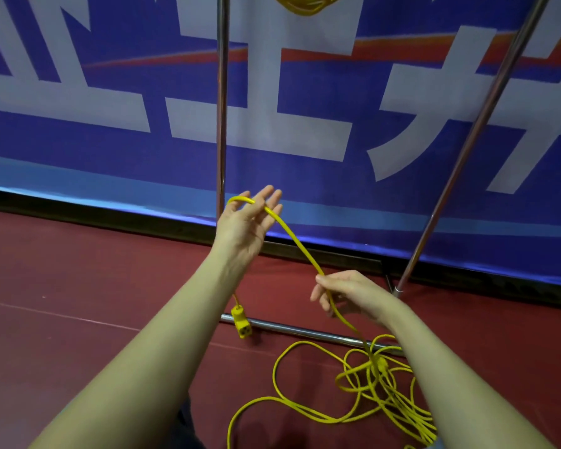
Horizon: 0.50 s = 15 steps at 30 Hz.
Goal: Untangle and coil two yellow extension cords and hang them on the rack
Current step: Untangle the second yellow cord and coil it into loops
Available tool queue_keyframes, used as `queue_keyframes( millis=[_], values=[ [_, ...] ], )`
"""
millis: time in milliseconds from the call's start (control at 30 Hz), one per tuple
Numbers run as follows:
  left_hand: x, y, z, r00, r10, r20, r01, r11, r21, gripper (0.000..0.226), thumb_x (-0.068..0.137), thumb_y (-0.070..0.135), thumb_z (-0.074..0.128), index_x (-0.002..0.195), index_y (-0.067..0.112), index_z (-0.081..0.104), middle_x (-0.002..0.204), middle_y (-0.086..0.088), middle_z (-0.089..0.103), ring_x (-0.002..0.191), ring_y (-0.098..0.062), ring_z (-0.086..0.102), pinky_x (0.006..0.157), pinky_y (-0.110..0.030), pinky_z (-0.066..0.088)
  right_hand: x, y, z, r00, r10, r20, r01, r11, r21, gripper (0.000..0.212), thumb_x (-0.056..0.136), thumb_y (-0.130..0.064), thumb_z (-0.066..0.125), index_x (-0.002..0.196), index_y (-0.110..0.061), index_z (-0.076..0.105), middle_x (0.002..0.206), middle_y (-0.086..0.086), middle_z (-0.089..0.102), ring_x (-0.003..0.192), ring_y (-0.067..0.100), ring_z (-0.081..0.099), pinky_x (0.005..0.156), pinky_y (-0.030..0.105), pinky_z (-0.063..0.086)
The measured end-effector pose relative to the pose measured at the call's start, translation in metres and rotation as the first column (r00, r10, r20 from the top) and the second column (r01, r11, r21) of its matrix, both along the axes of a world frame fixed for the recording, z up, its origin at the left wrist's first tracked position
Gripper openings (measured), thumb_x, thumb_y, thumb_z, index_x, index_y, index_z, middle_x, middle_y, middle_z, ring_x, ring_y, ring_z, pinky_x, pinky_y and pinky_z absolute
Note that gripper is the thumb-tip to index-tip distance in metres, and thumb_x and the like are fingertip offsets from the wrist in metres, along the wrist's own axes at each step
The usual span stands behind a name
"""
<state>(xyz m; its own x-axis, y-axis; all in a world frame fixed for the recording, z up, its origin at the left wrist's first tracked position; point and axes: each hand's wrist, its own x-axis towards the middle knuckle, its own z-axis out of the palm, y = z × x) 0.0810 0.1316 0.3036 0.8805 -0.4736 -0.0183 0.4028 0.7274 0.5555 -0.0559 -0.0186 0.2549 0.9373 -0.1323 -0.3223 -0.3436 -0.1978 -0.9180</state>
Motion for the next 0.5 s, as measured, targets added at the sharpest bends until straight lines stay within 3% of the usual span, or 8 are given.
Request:
queue_keyframes(
  millis=[133, 200, 300, 400, 500],
  values=[
    [0.005, 0.002, -0.007, 0.998, 0.022, -0.054, -0.02, 0.999, 0.032, 0.021, 0.095, -0.003, 0.046, 0.109, 0.011, 0.041, 0.102, -0.017, 0.064, 0.089, -0.025, 0.067, 0.081, -0.038, 0.054, 0.005, 0.0, -0.01, 0.998, -0.045, 0.039, 0.038, 0.987, 0.156, 0.03, 0.098, -0.019, 0.043, 0.08, -0.002, 0.06, 0.054, 0.002, 0.047, 0.041, 0.007, 0.035, 0.045, 0.02, 0.032],
    [-0.002, -0.003, -0.011, 0.994, -0.112, 0.011, 0.108, 0.981, 0.159, 0.012, 0.094, 0.002, 0.049, 0.101, 0.012, 0.047, 0.1, -0.012, 0.067, 0.087, -0.021, 0.068, 0.084, -0.036, 0.05, 0.011, 0.006, -0.01, 0.993, -0.082, 0.08, 0.062, 0.971, 0.23, 0.031, 0.098, -0.018, 0.042, 0.079, 0.0, 0.057, 0.049, 0.0, 0.042, 0.038, 0.005, 0.028, 0.041, 0.016, 0.025],
    [-0.016, -0.011, -0.017, 0.957, -0.266, 0.117, 0.218, 0.924, 0.313, 0.009, 0.095, -0.002, 0.046, 0.095, 0.007, 0.049, 0.092, -0.013, 0.069, 0.078, -0.019, 0.071, 0.074, -0.031, 0.057, 0.019, 0.014, -0.003, 0.984, -0.091, 0.155, 0.044, 0.958, 0.285, 0.03, 0.098, -0.018, 0.042, 0.078, -0.001, 0.058, 0.048, 0.0, 0.043, 0.037, 0.005, 0.028, 0.039, 0.016, 0.024],
    [-0.01, -0.01, -0.013, 0.975, -0.157, 0.158, 0.112, 0.959, 0.26, 0.009, 0.097, -0.003, 0.042, 0.096, 0.004, 0.048, 0.097, -0.016, 0.065, 0.078, -0.019, 0.071, 0.072, -0.029, 0.059, 0.021, 0.011, -0.001, 0.983, -0.025, 0.18, -0.009, 0.982, 0.189, 0.028, 0.097, -0.02, 0.043, 0.083, -0.004, 0.063, 0.052, 0.003, 0.051, 0.04, 0.009, 0.038, 0.042, 0.018, 0.032],
    [0.013, 0.004, -0.009, 0.994, 0.02, 0.108, -0.037, 0.987, 0.159, 0.02, 0.098, 0.0, 0.041, 0.118, -0.001, 0.043, 0.101, -0.014, 0.063, 0.093, -0.024, 0.066, 0.077, -0.03, 0.057, 0.016, 0.002, -0.01, 0.996, 0.046, 0.074, -0.048, 0.998, 0.027, 0.03, 0.097, -0.022, 0.045, 0.081, -0.005, 0.065, 0.053, 0.002, 0.054, 0.044, 0.01, 0.044, 0.046, 0.018, 0.038]
  ],
)
